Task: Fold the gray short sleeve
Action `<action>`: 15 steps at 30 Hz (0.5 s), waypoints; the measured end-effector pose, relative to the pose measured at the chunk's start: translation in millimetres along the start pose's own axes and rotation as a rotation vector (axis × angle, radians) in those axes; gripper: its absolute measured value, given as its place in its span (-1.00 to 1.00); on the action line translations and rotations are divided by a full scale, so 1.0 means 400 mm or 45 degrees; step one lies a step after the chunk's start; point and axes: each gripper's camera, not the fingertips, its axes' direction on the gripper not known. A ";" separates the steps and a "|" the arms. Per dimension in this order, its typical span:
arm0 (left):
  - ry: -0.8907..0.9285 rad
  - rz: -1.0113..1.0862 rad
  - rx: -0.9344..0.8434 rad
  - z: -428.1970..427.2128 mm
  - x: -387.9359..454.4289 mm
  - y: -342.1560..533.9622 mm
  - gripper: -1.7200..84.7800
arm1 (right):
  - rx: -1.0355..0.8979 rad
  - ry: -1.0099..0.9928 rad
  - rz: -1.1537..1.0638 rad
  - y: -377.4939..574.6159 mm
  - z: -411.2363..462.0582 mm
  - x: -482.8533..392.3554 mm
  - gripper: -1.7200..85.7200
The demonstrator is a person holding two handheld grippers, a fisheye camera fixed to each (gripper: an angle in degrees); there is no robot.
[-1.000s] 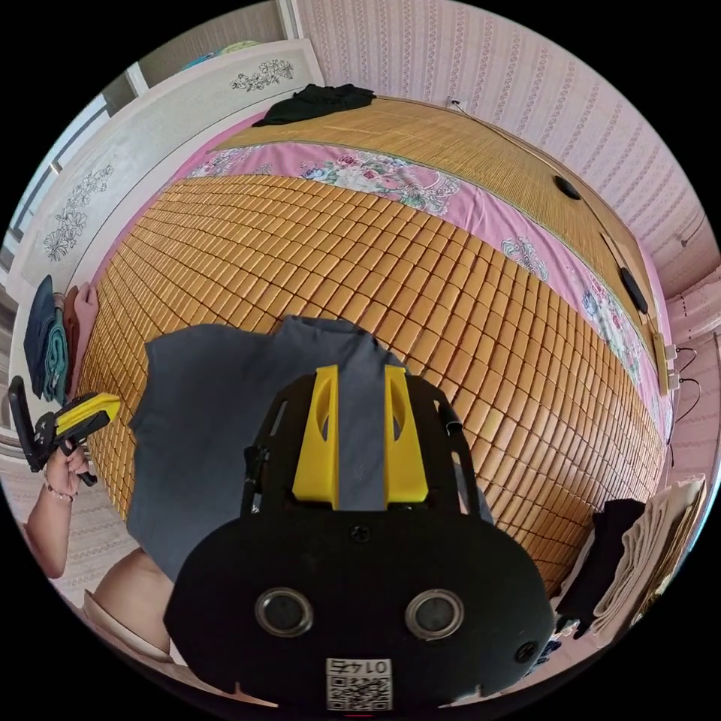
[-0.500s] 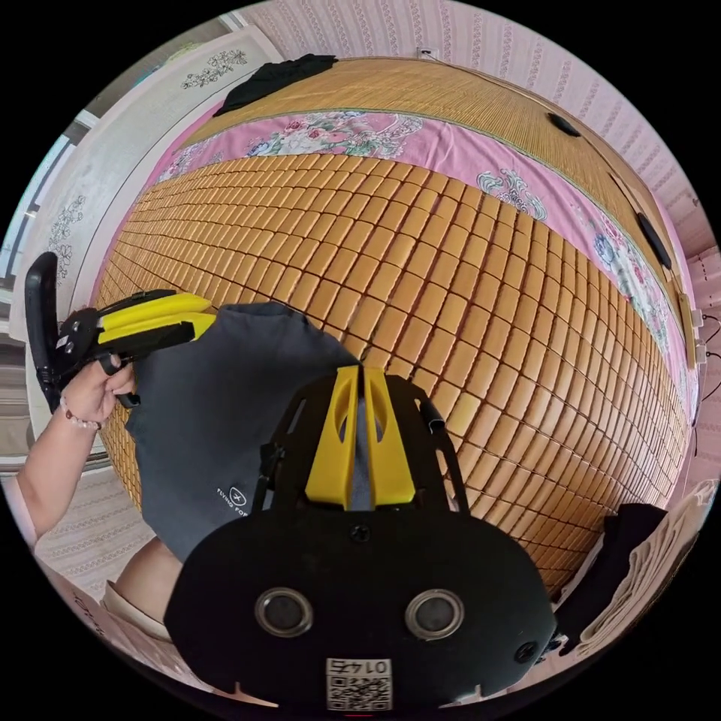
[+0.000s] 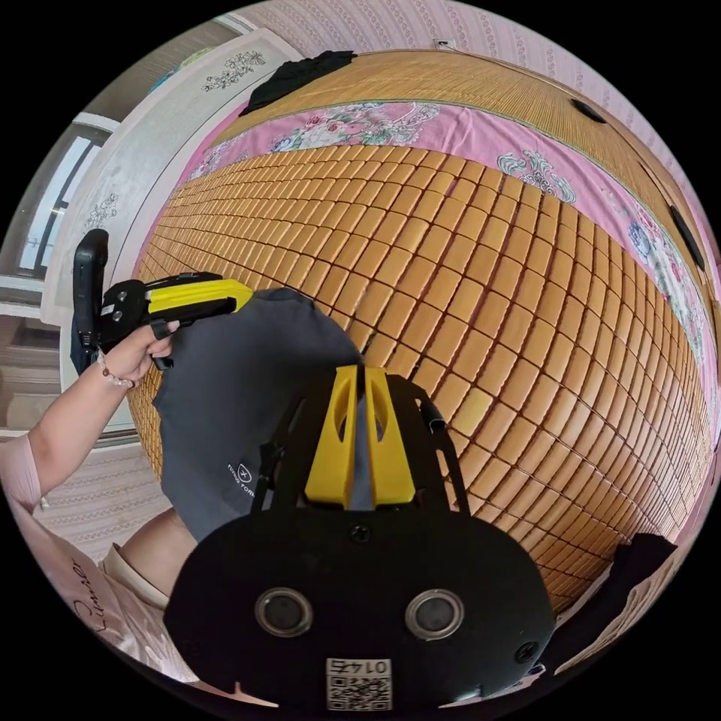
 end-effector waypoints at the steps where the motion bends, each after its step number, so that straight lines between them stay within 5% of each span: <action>1: 0.006 -0.006 0.023 -0.007 0.001 0.004 -0.98 | 0.033 0.021 -0.004 0.006 -0.006 -0.003 -0.95; 6: 0.006 -0.041 0.120 -0.039 0.000 0.016 -0.98 | 0.158 -0.027 0.034 0.016 -0.030 0.006 -0.95; 15: 0.015 -0.024 -0.033 0.007 0.027 0.033 -0.85 | 0.120 -0.042 0.035 0.008 0.005 -0.019 -0.91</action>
